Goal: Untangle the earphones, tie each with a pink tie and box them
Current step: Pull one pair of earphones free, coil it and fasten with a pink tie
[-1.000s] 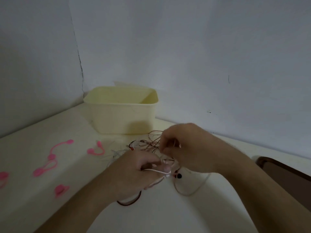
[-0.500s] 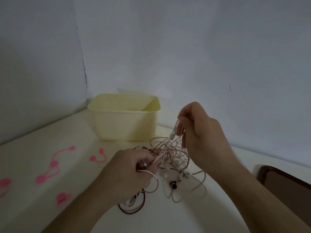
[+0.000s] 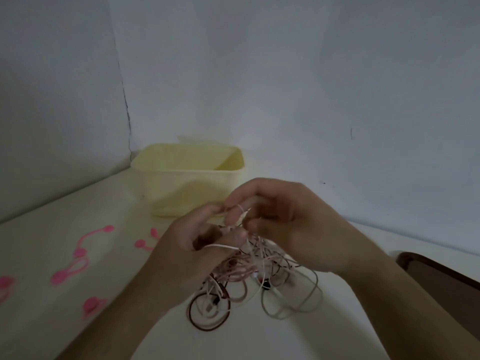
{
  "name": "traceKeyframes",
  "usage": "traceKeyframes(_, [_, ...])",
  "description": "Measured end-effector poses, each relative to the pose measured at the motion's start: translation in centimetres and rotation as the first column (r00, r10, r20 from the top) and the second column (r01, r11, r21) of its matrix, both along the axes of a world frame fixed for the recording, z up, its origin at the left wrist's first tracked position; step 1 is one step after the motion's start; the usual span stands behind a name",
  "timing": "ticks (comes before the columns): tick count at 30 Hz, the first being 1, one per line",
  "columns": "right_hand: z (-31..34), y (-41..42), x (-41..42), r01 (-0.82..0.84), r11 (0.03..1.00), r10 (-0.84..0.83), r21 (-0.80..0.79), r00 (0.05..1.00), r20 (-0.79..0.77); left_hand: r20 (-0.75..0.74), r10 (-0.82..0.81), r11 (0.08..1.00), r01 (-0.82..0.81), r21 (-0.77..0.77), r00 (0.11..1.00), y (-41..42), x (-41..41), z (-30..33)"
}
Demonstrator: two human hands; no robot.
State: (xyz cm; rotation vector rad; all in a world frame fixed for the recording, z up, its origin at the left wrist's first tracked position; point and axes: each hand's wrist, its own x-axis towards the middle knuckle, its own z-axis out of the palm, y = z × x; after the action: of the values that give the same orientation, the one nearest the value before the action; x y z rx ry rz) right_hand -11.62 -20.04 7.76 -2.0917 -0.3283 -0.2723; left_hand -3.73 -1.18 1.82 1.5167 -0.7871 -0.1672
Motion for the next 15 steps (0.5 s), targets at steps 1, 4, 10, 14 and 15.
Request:
traceKeyframes(1, [-0.1, 0.2, 0.1, -0.011, 0.999, 0.011, -0.049, 1.000, 0.002, 0.022, -0.005, 1.000, 0.005, 0.006, 1.000, -0.2, -0.2, 0.1])
traceKeyframes(4, [-0.4, 0.0, 0.4, 0.047, 0.997, -0.046, -0.068, 0.999, 0.023, 0.051, 0.001, 0.999, -0.003, 0.032, 0.999, -0.2, 0.1, -0.2])
traceKeyframes(10, [-0.8, -1.1, 0.6, 0.226, 0.872, -0.223, -0.434, 0.973, 0.058, -0.154, 0.034, 0.980, -0.062, -0.187, 0.987, 0.8, 1.6, 0.3])
traceKeyframes(14, [-0.7, -1.6, 0.3, 0.104, 0.686, -0.336, -0.721, 0.923, -0.187, -0.279, 0.050, 0.946, -0.134, -0.293, 0.959, 1.2, 2.9, -0.1])
traceKeyframes(15, [-0.6, -1.9, 0.1, 0.051, 0.655, -0.343, -0.754, 0.909, -0.236, -0.311, 0.078, 0.949, -0.166, -0.269, 0.947, 1.1, 3.2, -0.2])
